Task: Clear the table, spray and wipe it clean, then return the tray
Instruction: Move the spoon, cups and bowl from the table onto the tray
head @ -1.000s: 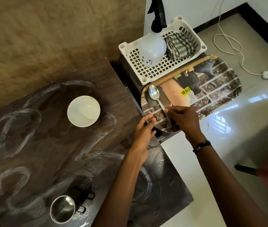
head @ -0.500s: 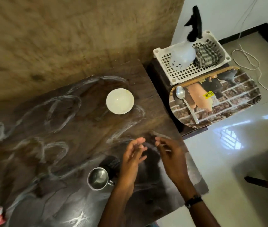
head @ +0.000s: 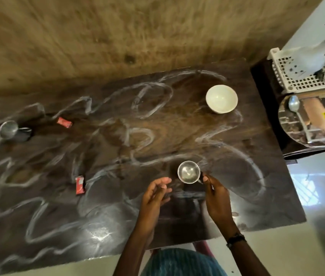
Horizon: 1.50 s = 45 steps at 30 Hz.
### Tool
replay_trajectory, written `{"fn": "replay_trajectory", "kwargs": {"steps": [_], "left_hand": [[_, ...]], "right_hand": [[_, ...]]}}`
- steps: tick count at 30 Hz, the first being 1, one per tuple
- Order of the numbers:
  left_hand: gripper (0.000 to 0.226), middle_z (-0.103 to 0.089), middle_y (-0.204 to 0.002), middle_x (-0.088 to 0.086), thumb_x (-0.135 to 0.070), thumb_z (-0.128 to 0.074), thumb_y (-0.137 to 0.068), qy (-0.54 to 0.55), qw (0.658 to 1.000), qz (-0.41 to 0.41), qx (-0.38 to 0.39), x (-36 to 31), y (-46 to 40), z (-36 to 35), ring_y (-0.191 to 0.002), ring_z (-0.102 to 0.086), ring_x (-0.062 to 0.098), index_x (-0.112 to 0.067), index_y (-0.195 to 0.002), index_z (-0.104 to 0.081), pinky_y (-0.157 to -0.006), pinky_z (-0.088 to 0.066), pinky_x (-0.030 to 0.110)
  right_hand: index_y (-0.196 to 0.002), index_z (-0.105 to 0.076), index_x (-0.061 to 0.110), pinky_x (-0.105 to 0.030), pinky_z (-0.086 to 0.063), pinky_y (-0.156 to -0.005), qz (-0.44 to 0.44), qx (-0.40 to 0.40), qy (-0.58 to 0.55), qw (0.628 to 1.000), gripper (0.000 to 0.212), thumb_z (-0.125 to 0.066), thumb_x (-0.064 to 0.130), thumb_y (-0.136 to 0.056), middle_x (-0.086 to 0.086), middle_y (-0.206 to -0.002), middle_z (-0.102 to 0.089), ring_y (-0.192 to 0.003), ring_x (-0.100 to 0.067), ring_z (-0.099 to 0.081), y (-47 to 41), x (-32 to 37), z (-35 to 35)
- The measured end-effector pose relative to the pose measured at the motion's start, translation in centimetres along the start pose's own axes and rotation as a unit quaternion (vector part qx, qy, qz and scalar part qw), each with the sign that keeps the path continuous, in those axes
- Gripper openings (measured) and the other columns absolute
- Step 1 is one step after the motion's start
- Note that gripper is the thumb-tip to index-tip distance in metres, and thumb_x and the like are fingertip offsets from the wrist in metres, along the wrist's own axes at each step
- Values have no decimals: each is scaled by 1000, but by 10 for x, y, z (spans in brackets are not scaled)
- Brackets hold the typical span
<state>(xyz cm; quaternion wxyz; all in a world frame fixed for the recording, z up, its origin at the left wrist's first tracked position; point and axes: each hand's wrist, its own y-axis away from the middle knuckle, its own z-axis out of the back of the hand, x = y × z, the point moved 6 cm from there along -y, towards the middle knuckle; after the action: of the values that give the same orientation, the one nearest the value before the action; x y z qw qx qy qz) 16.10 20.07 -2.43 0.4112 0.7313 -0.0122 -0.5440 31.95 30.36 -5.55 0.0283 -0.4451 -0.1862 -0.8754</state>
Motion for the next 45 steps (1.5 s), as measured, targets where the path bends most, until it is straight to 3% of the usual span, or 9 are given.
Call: {"fn": "replay_trajectory", "kwargs": {"steps": [6, 13, 19, 22, 28, 34, 39, 42, 45], "left_hand": [[22, -64, -120, 0, -16, -45, -96, 6, 1000, 16, -17, 9, 7, 43, -106, -62, 18, -11, -111, -60, -85, -52, 25], [21, -65, -120, -1, -19, -47, -95, 34, 998, 30, -37, 21, 13, 75, -107, -63, 16, -15, -107, -62, -82, -52, 25], [23, -65, -119, -4, -20, -44, -96, 57, 997, 30, -50, 28, 14, 97, -109, -63, 14, -16, -110, -62, -86, -51, 26], [24, -66, -119, -2, -19, -44, -97, 80, 994, 29, -69, 30, 14, 113, -109, -63, 16, -14, -111, -62, -87, -51, 27], [25, -65, -119, 4, -15, -45, -96, 117, 983, 16, -137, 29, 8, 176, -108, -63, 21, -8, -114, -60, -82, -55, 23], [19, -69, -104, 1, -13, -47, -95, 126, 967, -5, -221, 12, -6, 271, -96, -64, 14, -12, -105, -62, -77, -52, 21], [16, -65, -104, -3, -11, -47, -95, 106, 959, -45, -260, -21, -40, 344, -93, -62, 13, -19, -101, -59, -79, -49, 25], [17, -61, -102, -6, -9, -47, -95, 61, 955, -78, -278, -48, -73, 368, -92, -58, 11, -17, -109, -54, -79, -48, 27], [24, -55, -118, 3, -7, -48, -94, 29, 951, -95, -294, -74, -110, 380, -97, -55, 13, -17, -114, -53, -70, -46, 22]], "right_hand": [[-115, -66, 6, 6, -35, -75, -2, 5, -21, 1000, 24, -54, 12, -96, 6, -106, -63, -100, -10, -59, 12, -2, -13], [-104, -71, 2, 6, -36, -73, 30, -37, 25, 999, 18, -58, 3, -93, -1, -98, -68, -90, -14, -63, 10, -2, -18], [-108, -70, 2, 6, -37, -81, 61, -4, 43, 997, 20, -60, 3, -91, 3, -105, -66, -96, -7, -63, 11, 13, -45], [-110, -70, 3, 3, -40, -85, 67, 13, 19, 997, 21, -62, 5, -90, 2, -108, -67, -101, -8, -63, 15, 26, -70], [-110, -70, 7, -26, -51, -94, 52, 58, -30, 996, 22, -64, 8, -89, 4, -109, -69, -104, -10, -65, 28, 52, -137], [-107, -72, 8, -7, -48, -86, 84, 77, -45, 993, 19, -65, 9, -89, 9, -104, -67, -98, -2, -65, 41, 88, -203], [-106, -73, 7, -3, -46, -81, 100, 67, -52, 991, 18, -65, 14, -91, 4, -105, -69, -97, 7, -60, 41, 119, -251], [-106, -73, 9, -9, -49, -82, 103, 57, -48, 992, 18, -64, 16, -92, 0, -105, -72, -94, 4, -62, 36, 133, -273], [-107, -73, 12, -24, -55, -83, 101, 42, -28, 994, 18, -64, 16, -92, -1, -105, -73, -95, -5, -66, 33, 139, -284]]}}
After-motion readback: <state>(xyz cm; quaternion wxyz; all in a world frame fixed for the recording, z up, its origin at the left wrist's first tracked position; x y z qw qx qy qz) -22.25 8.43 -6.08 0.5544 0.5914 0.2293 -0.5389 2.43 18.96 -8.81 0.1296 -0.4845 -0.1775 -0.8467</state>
